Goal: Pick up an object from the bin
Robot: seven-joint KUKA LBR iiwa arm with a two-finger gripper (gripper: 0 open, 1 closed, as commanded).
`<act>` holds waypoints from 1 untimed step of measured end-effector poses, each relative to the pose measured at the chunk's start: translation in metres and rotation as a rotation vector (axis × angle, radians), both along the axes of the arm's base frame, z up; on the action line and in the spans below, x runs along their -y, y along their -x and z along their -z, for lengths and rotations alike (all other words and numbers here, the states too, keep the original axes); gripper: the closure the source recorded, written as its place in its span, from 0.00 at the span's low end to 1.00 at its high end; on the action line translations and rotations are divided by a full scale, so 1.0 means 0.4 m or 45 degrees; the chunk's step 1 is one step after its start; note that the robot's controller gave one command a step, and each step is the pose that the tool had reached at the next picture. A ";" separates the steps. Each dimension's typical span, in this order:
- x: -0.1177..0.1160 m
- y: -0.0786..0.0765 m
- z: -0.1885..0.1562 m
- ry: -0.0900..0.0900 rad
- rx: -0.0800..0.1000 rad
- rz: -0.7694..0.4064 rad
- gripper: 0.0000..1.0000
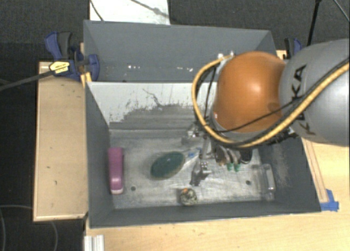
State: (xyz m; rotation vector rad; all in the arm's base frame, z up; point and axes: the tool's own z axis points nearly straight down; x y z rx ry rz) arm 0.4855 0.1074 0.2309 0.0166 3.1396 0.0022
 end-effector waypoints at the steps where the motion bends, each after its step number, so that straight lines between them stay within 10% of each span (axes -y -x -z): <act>1: 0.001 -0.127 0.291 0.003 -0.007 -0.178 0.00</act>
Offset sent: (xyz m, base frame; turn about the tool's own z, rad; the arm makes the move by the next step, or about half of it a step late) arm 0.0510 0.0002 -0.1126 -0.1407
